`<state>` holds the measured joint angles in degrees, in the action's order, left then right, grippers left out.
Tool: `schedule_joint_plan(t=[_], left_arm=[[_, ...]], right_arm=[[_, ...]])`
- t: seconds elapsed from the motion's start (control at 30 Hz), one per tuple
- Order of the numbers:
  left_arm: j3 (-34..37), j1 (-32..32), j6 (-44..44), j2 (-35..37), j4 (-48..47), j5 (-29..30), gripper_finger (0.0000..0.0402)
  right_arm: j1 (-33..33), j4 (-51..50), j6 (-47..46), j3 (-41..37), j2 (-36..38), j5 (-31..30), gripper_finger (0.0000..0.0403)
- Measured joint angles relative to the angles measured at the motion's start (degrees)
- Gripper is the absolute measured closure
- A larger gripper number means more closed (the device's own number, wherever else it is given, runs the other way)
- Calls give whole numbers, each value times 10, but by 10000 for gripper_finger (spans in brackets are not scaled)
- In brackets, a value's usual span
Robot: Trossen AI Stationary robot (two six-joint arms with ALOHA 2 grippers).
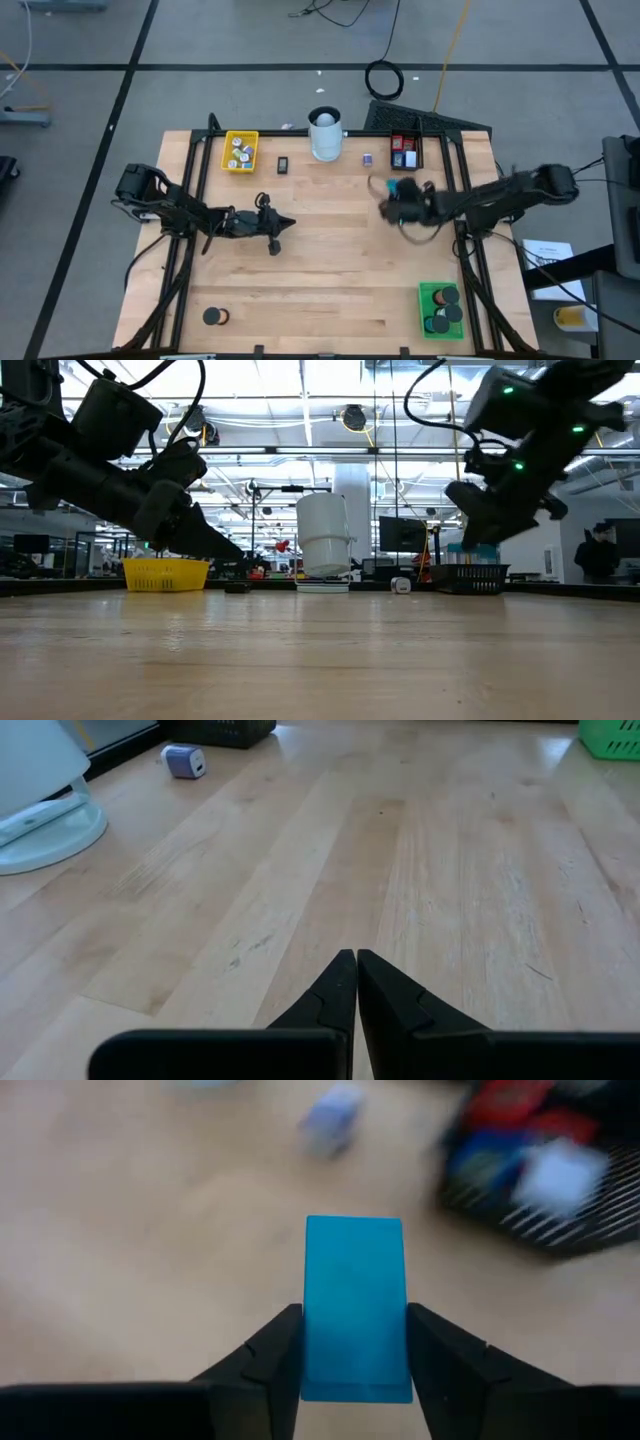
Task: Pick & Place Office items
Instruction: Put the blue timer into the black bin, then put the orange hourglass into the green bin
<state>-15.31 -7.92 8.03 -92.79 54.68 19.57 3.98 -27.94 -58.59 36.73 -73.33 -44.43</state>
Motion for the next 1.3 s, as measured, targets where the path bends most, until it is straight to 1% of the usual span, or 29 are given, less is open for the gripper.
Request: schedule_joint_plan(t=[0.13, 0.2, 0.27, 0.33, 0.43, 0.5, 0.63, 0.8, 1.0, 1.13, 1.2, 1.3], left_arm=[[0, 0, 0, 0, 0, 0, 380], [0, 0, 0, 0, 0, 0, 380], [0, 0, 0, 0, 0, 0, 380], [0, 0, 0, 0, 0, 0, 380], [0, 0, 0, 0, 0, 0, 380], [0, 0, 0, 0, 0, 0, 380], [0, 0, 0, 0, 0, 0, 380], [0, 0, -1, 0, 0, 0, 380], [0, 0, -1, 0, 0, 0, 380], [0, 0, -2, 0, 0, 0, 380], [0, 0, -2, 0, 0, 0, 380], [0, 0, -2, 0, 0, 0, 380]], right_arm=[[-143, 2, 75, 0, 71, -5, 252], [-220, 17, 120, 0, 94, 1, 251], [-296, 42, 161, 0, 100, 30, 255], [-360, 80, 200, 0, 90, 77, 258], [-420, 126, 236, 0, 58, 133, 255], [-441, 142, 246, 0, 38, 148, 249], [-464, 163, 250, 0, -1, 146, 247], [-470, 216, 264, 0, -34, 147, 247], [-473, 235, 263, 0, -57, 144, 222], [-478, 234, 263, 0, -65, 143, 209], [-478, 235, 267, 0, -64, 133, 203], [-477, 231, 299, 0, -43, 129, 197]])
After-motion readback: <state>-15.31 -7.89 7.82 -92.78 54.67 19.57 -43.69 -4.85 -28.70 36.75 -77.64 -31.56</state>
